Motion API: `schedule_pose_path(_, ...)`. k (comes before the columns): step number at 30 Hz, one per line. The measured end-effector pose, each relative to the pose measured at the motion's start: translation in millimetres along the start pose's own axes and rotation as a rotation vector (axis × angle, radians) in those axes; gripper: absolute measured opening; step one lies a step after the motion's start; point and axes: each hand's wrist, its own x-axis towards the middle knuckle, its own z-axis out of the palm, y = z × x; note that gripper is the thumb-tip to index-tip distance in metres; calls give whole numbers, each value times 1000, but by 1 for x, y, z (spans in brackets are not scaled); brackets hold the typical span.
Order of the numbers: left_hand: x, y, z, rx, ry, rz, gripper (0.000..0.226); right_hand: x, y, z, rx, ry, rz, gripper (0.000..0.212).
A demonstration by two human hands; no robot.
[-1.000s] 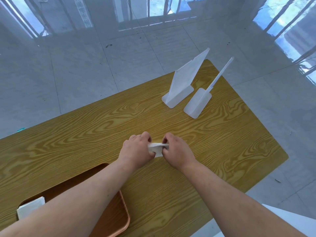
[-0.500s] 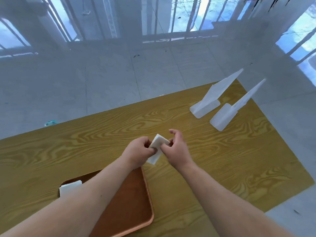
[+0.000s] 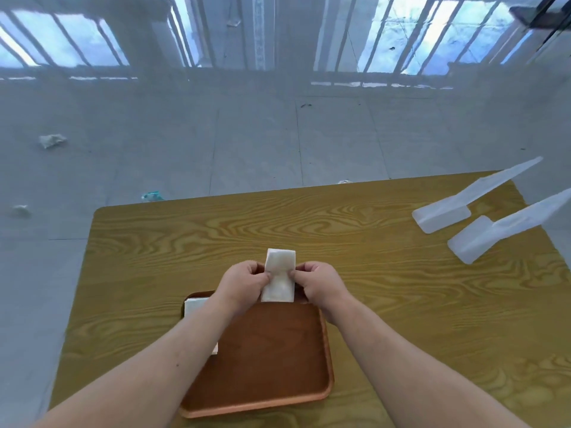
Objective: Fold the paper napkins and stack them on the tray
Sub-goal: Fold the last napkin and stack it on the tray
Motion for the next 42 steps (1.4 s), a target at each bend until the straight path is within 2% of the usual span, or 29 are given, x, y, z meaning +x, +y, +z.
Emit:
schedule_pose_path(4,-8,-21,-29,88,65,-13,24,3,2,25,-44,-14,-1,10)
schedule_pose_path(6,-14,-32,-41,139,89,-13,24,4,4,37,-118,-21,-16,12)
schedule_pose_path(9,-25,-49,-59,173,128,-29,20,1,7,56,-306,-22,-43,15)
schedule_pose_path(13,-44,-75,-79,311,219,-66,26,-7,12,90,-526,-53,-109,19)
schedule_pose_path(17,-61,-95,-90,603,311,67,27,-21,24,128,-839,-27,-257,24)
schedule_pose_path(20,-66,-110,-96,677,354,115,25,-25,37,146,-878,-27,-256,27)
schedule_pose_path(24,-64,-122,-104,707,408,94,28,-20,42,156,-916,-10,-266,24)
schedule_pose_path(26,-63,-126,-106,792,459,102,30,-20,43,156,-1017,40,-386,20)
schedule_pose_path(27,-64,-129,-105,837,486,133,35,-20,45,155,-1077,101,-529,21)
schedule_pose_path(29,-68,-138,-104,897,510,313,56,-23,52,151,-1177,162,-835,42)
schedule_pose_path(31,-75,-150,-105,946,452,544,74,-26,63,148,-1275,84,-1007,69)
schedule_pose_path(34,-80,-166,-111,1040,292,722,88,-26,77,143,-1407,-91,-1044,89)
schedule_pose_path(38,-82,-174,-119,1126,100,761,92,-26,86,140,-1505,-171,-1040,96)
schedule_pose_path(42,-82,-176,-122,1162,33,742,93,-19,88,137,-1564,-245,-988,96)
